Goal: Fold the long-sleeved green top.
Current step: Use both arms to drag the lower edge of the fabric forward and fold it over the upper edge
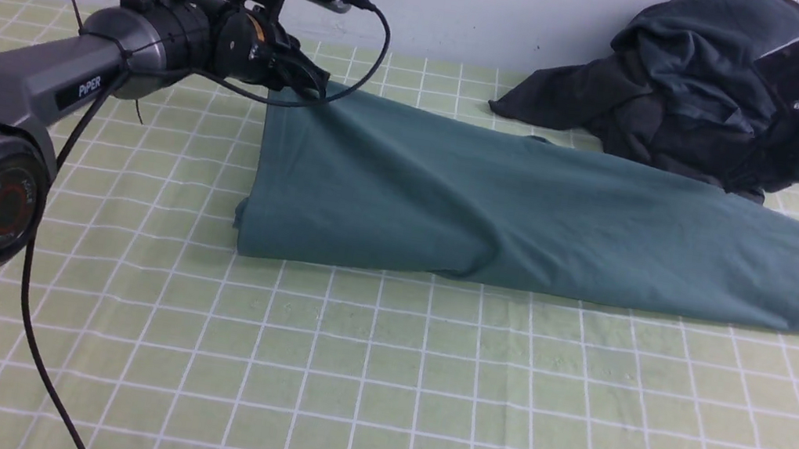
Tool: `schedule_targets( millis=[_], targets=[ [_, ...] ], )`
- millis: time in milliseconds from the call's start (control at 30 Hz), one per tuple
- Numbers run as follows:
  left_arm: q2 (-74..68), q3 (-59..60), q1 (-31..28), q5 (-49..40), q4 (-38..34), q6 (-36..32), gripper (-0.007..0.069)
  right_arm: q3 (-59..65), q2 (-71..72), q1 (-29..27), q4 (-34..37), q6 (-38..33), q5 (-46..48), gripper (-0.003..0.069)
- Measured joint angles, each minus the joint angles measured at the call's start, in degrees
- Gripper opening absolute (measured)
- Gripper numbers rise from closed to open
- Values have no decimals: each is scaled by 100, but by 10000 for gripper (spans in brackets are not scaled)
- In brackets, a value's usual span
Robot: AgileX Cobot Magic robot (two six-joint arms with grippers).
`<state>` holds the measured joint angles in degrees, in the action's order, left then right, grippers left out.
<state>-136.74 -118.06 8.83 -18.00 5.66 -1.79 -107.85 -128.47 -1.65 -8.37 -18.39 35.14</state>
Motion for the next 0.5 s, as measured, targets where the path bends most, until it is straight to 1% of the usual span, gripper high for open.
schedule_targets(
  millis=[67, 100, 167, 200, 267, 333, 367, 400, 433, 500],
  targets=[
    [63, -273, -63, -576, 0, 0, 305, -50, 147, 0, -85, 572, 492, 267],
    [98, -397, -83, -911, 0, 0, 332, -50, 240, 0, -97, 746, 774, 269],
    [221, -698, -89, -1834, -53, 0, 367, -55, 499, -17, -113, 965, 1645, 262],
    [319, -875, -89, -2516, -191, 0, 371, -71, 604, -35, -107, 1004, 2112, 251],
    [464, -1066, -89, -3531, -566, -68, 350, -99, 699, -139, -20, 1016, 2924, 218],
    [534, -1133, -71, -4497, -1128, -351, 295, -60, 676, -315, 209, 1016, 3312, 183],
    [534, -1128, -57, -4774, -1370, -479, 267, 12, 629, -440, 364, 1016, 3402, 166],
    [525, -1127, -55, -4830, -1431, -573, 260, 29, 619, -467, 364, 1016, 3411, 162],
    [399, -1031, 32, -5109, -2001, -1033, 191, 225, 525, -701, 631, 1016, 3424, 139],
    [297, -854, 115, -5153, -2314, -1398, 129, 437, 421, -878, 794, 1016, 3308, 120]
  ],
)
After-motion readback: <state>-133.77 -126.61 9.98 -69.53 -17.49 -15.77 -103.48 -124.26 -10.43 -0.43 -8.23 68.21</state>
